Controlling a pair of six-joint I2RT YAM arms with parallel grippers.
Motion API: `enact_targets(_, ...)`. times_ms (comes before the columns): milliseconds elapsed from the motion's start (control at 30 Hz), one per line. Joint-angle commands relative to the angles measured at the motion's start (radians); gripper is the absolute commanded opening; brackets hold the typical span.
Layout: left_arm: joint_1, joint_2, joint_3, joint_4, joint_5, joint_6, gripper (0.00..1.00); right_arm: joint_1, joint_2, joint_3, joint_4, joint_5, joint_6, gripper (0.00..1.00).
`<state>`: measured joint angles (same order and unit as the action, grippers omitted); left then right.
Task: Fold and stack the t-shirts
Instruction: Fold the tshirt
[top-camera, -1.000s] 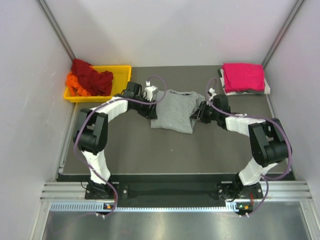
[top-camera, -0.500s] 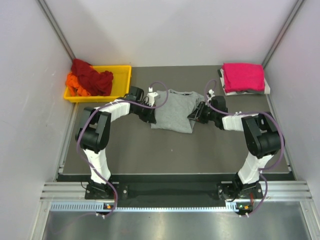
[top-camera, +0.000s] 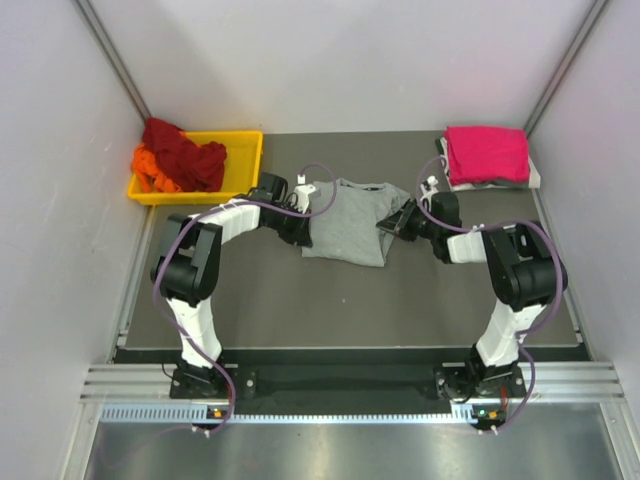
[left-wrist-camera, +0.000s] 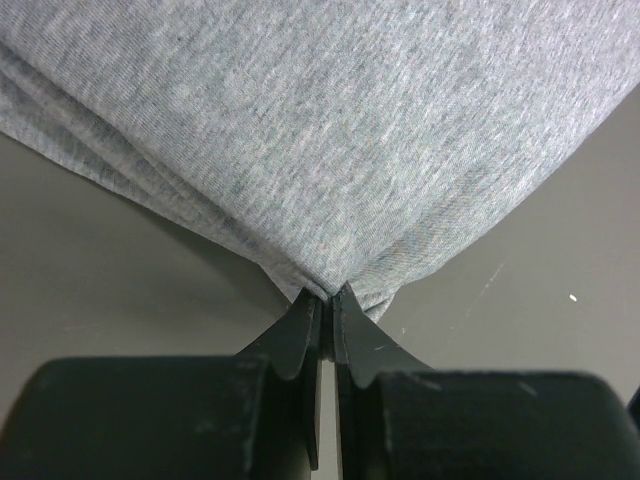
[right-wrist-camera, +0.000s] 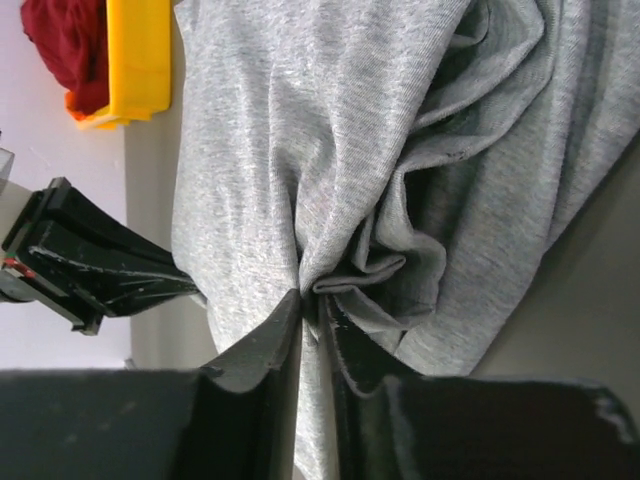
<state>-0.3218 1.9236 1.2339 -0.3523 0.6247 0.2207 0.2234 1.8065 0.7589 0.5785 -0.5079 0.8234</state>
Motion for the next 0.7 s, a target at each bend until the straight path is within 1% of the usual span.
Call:
enact_targets(0,-0.002,-0.006,-0.007,0.009,0.023,0.023,0.00,-0.010,0.013,-0.009,0.118,-0.030,0.039,0.11)
enact_targets(33,-0.002,-0.008,-0.010,0.007,0.020,0.028,0.00,-0.016,0.010,-0.016,0.119,-0.030,0.039,0.06)
enact_targets(100,-0.002,-0.011,-0.013,0.003,0.018,0.034,0.00,-0.027,0.005,-0.024,0.119,-0.029,0.034,0.01)
enact_targets(300,-0.002,-0.018,-0.004,-0.046,-0.016,0.080,0.00,-0.088,-0.045,-0.061,0.069,-0.034,0.010,0.00)
enact_targets(333,-0.002,-0.017,0.002,-0.053,-0.019,0.083,0.00,-0.096,-0.065,-0.055,0.048,-0.037,-0.003,0.04)
enact_targets(400,-0.002,-0.014,0.003,-0.054,-0.014,0.085,0.00,-0.104,-0.068,-0.044,-0.006,-0.052,-0.035,0.05)
enact_targets(500,-0.002,-0.005,0.012,-0.054,0.000,0.077,0.00,-0.105,-0.061,-0.044,0.009,-0.057,-0.027,0.06)
enact_targets(533,-0.003,-0.002,0.015,-0.054,0.004,0.077,0.00,-0.104,-0.058,-0.043,0.012,-0.055,-0.027,0.08)
enact_targets(567,-0.003,0.000,0.018,-0.054,0.006,0.074,0.00,-0.105,-0.053,-0.040,0.014,-0.055,-0.027,0.13)
enact_targets(600,-0.005,0.000,0.021,-0.054,0.007,0.072,0.00,-0.105,-0.044,-0.035,0.014,-0.061,-0.023,0.15)
enact_targets(667,-0.008,-0.005,0.022,-0.056,0.006,0.075,0.00,-0.105,-0.036,-0.030,0.036,-0.069,-0.010,0.15)
